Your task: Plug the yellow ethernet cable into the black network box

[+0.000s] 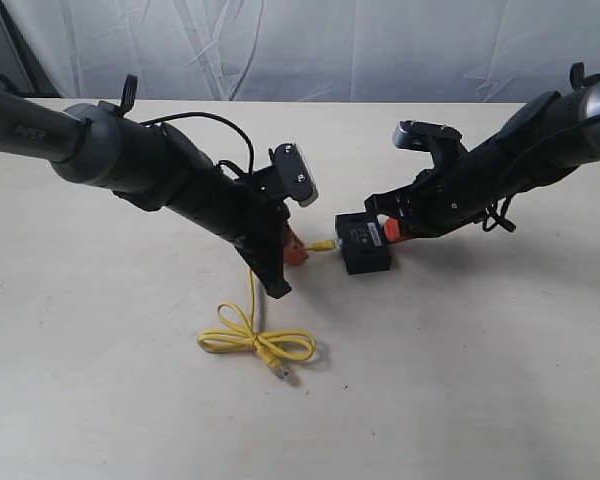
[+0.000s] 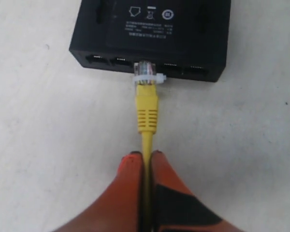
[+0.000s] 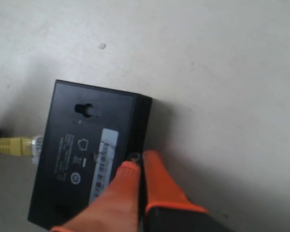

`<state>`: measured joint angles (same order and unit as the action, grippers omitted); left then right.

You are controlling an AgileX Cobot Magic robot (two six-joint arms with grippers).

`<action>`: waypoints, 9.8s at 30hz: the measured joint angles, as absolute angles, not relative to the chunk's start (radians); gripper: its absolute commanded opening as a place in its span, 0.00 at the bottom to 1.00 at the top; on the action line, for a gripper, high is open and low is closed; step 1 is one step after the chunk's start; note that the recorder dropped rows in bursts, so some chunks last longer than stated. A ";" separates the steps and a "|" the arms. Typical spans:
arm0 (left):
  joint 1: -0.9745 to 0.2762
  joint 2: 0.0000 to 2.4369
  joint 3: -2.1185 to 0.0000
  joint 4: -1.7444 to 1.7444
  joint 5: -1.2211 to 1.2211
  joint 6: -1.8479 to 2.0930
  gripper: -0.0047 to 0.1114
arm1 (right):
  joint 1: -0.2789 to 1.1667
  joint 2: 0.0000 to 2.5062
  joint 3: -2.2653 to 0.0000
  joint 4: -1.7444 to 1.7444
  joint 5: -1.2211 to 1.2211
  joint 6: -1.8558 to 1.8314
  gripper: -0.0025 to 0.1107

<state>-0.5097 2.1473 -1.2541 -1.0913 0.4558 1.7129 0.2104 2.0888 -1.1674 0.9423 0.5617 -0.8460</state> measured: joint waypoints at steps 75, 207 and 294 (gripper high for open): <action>-0.489 2.158 -1.311 -0.959 0.516 1.616 0.04 | 0.219 2.127 -1.168 1.189 0.569 -0.972 0.02; -0.004 1.158 -0.885 -0.325 0.718 0.318 0.04 | 0.183 1.006 -0.706 -0.019 0.831 0.155 0.02; -0.004 1.056 -0.883 -0.292 0.751 0.318 0.04 | 0.034 0.028 -0.266 -0.074 0.549 0.182 0.02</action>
